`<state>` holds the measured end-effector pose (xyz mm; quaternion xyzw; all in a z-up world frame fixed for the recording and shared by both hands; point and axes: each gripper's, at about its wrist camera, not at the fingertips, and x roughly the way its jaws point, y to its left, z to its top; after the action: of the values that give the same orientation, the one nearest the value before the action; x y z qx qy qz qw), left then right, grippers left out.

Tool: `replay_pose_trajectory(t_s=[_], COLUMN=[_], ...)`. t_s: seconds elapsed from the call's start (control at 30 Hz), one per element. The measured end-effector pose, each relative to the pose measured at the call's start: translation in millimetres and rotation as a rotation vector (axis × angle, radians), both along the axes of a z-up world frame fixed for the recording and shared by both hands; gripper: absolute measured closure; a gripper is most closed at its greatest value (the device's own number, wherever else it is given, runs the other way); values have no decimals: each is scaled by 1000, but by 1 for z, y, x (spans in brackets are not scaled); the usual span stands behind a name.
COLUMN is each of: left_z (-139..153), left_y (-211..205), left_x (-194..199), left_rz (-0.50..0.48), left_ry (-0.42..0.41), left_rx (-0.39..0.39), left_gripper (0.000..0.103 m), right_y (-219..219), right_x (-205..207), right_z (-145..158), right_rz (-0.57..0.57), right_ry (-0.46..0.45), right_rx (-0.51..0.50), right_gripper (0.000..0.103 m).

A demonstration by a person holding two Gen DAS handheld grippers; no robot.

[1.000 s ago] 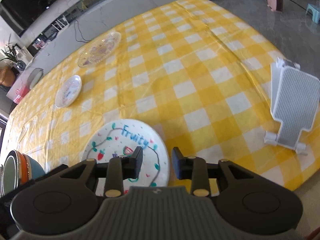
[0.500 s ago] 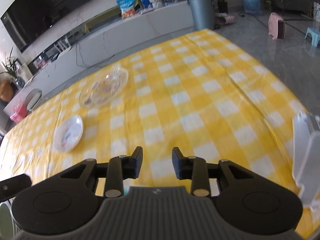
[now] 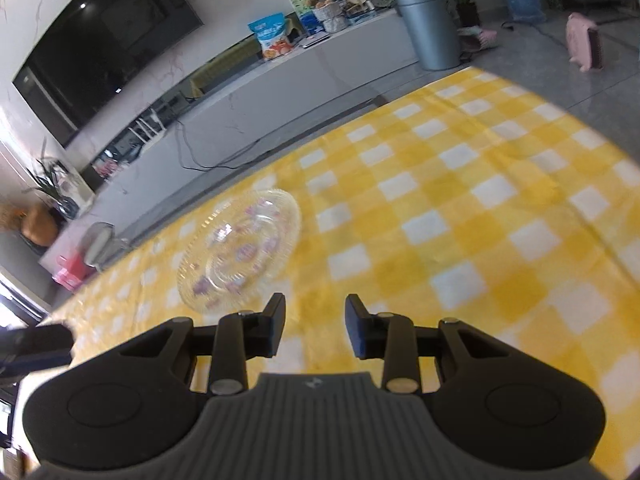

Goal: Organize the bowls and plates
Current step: 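Move both grippers to the clear glass plate and grasp its rim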

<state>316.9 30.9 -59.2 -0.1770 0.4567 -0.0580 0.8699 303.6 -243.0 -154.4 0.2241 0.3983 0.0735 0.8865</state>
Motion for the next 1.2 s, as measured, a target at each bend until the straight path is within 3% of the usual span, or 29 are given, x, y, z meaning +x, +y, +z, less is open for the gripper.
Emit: replay_pose_trajectory(t_s=[0.17,0.43,0.67,1.03,1.1,1.2], left_z=[-25,-62,-82,-89,-89,-88], left_y=[2,2,8,3,3,0], left_x=[45,93,109,113,112,109], left_rz=[1,17,30,15,23,19], left_ry=[28,67,78,44,40,35], left_rx=[-10,29,6,9,10,19], left_gripper=[63,63,65,87,87,88], right_y=[7,-4,-7,-7,-7,-7], right_x=[30,56,64,74,74,73], right_z=[-4,-30,-42,-49,-50,-49], right_rz=[17,-12,-22,-24,-16,-14], right_ry=[8,69,85,87,82,77], right_rx=[84,165,219,284,299,301], right_gripper=[71,84,86,91,99,99])
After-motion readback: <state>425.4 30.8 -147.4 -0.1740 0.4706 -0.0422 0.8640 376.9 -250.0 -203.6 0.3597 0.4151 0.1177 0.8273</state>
